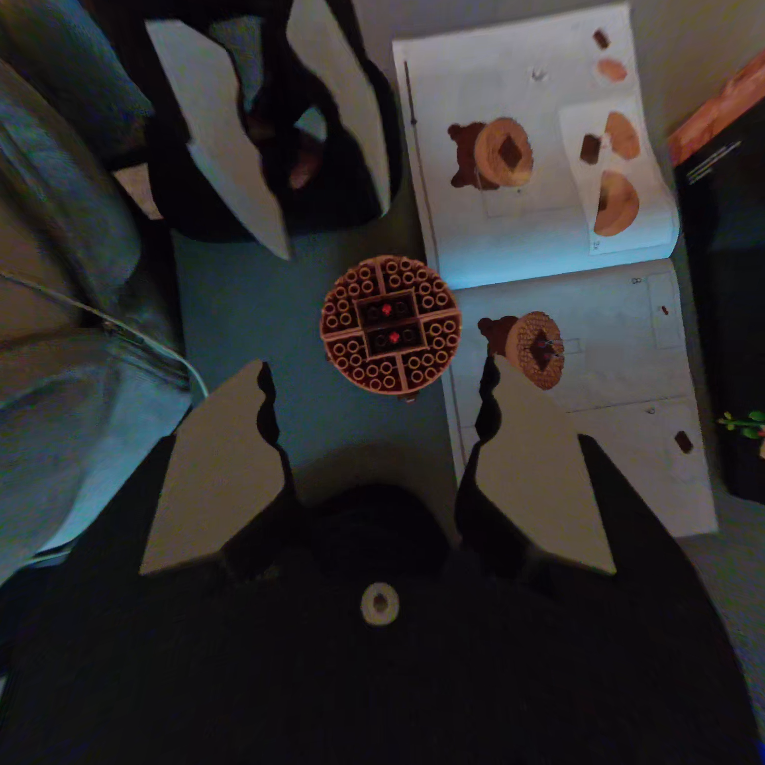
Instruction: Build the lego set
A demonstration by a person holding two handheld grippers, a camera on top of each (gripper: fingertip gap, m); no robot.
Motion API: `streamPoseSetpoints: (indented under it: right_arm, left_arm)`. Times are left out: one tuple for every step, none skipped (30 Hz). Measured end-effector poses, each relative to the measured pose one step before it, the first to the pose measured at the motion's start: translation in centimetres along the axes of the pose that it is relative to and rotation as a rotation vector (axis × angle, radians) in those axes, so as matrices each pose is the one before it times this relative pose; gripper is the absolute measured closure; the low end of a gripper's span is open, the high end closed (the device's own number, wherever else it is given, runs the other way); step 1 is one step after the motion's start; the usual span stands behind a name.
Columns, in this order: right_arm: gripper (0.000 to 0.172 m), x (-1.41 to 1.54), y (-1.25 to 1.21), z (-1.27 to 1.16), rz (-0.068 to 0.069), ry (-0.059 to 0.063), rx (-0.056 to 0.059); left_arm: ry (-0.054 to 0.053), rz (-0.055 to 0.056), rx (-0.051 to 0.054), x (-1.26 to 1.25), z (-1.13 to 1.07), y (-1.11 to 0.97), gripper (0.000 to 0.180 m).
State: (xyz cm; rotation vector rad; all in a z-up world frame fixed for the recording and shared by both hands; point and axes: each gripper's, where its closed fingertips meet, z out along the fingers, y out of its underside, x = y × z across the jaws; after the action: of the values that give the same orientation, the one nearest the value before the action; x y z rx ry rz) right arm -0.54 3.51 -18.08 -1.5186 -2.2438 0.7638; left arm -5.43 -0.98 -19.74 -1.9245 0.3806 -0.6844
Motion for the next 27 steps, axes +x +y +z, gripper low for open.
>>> streamPoseSetpoints:
  right_arm:
    - [0.075,-0.043,0.754,0.331,-0.0102,0.0127,0.044]
    - [0.073,0.149,0.825,0.417,-0.0033,0.015,0.0237]
    - [0.074,0.148,0.553,0.427,-0.0028,0.004,0.0211]
    - [0.078,0.0,0.055,0.337,-0.0057,-0.013,0.0397]
    - [0.085,-0.004,-0.261,0.219,-0.0126,-0.0198,0.0481]
    - [0.09,0.05,-0.162,0.18,-0.0188,-0.0191,0.0322]
    - [0.09,0.282,0.151,0.199,-0.0171,-0.0067,0.0048]
    - [0.086,0.183,0.252,0.258,-0.013,-0.0126,-0.0057]
    - [0.084,0.02,0.216,0.297,-0.0073,-0.0195,-0.0077]
    - [0.082,-0.054,0.193,0.346,-0.0075,-0.0171,-0.0116]
    - [0.082,-0.043,0.277,0.354,-0.0129,-0.0104,-0.0228]
    - [0.082,-0.125,0.172,0.341,-0.0167,-0.0102,-0.0188]
    - [0.084,-0.039,0.089,0.334,-0.0163,-0.0023,-0.0148]
    - [0.087,-0.012,0.062,0.312,-0.0185,-0.0004,-0.0157]
    - [0.089,0.215,-0.014,0.217,-0.0152,0.0153,-0.0123]
    - [0.096,0.344,-0.03,0.078,-0.0164,0.0234,-0.0107]
    - [0.099,0.13,0.051,-0.003,-0.0164,0.007,-0.0122]
    - [0.099,-0.005,0.034,-0.023,-0.0019,-0.0039,-0.0072]
    - [0.099,0.006,0.033,0.002,0.0012,-0.0011,-0.0036]
    - [0.099,-0.006,0.02,-0.006,-0.0054,0.0028,-0.0017]
    - [0.099,-0.028,-0.006,0.013,-0.0039,0.0024,-0.0014]
    - [0.099,-0.034,0.012,0.003,0.0009,-0.0003,-0.0042]
    - [0.099,-0.005,0.004,0.002,-0.0018,0.0015,-0.006]
    - [0.1,-0.001,-0.02,0.01,-0.0019,0.0016,-0.0069]
    - [0.1,-0.006,-0.006,0.005,0.0014,-0.0003,-0.0075]
    - [0.1,-0.007,0.01,0.006,-0.0055,0.0017,-0.0068]
    - [0.1,0.006,0.015,0.004,-0.0046,0.0018,-0.003]
  left_arm:
    - [-0.0021,0.0986,-0.0066,0.117,-0.267,-0.128,0.12]
    - [-0.033,0.1092,-0.0325,-0.31,-0.139,0.238,0.097]
    - [-0.0327,0.1141,-0.0481,-0.397,0.084,0.425,0.083]
    - [-0.0028,0.0942,-0.0536,-0.102,0.354,0.566,0.077]
    - [0.0188,0.0589,-0.0425,0.082,0.557,0.46,0.078]
    - [0.0212,0.0368,-0.0219,0.063,0.632,0.139,0.084]
    - [0.0235,0.0232,-0.002,0.03,0.614,-0.126,0.089]
    - [0.0238,0.0154,0.0034,0.051,0.446,-0.146,0.095]
    - [0.0332,0.012,-0.0049,0.156,0.383,-0.066,0.1]
    - [0.0242,0.0011,-0.0077,0.077,0.212,0.008,0.106]
    - [0.0116,-0.0061,-0.006,-0.057,0.165,-0.061,0.109]
    - [0.0122,-0.0043,-0.0023,-0.04,0.064,-0.032,0.114]
    - [-0.0016,-0.0068,-0.0011,-0.197,0.054,-0.062,0.118]
    - [-0.0082,-0.0095,-0.0049,-0.258,0.061,0.011,0.121]
    - [0.0018,-0.0097,-0.0124,-0.088,0.136,0.083,0.122]
    - [-0.0022,-0.0067,-0.0125,-0.081,0.136,-0.093,0.123]
    - [-0.0078,0.0019,-0.0141,-0.143,0.064,0.004,0.126]
    - [-0.0027,0.0055,-0.0124,0.026,-0.001,-0.022,0.126]
    - [-0.0027,0.0046,-0.0083,-0.016,0.0,-0.01,0.126]
    - [0.0008,-0.003,-0.0035,0.027,-0.016,-0.024,0.127]
    - [0.0025,-0.0041,-0.0005,0.001,-0.01,-0.017,0.127]
    - [0.003,-0.005,0.0011,0.008,0.003,0.013,0.127]
    - [0.0031,-0.0038,0.0036,-0.005,0.015,-0.015,0.127]
    - [0.0015,0.0006,0.0011,-0.032,0.026,0.004,0.127]
    - [0.0016,-0.0047,-0.0019,0.007,-0.013,0.044,0.128]
    - [0.0036,-0.0113,-0.002,-0.024,0.025,0.017,0.128]
    - [0.0007,-0.0025,-0.0016,0.021,0.017,0.025,0.128]
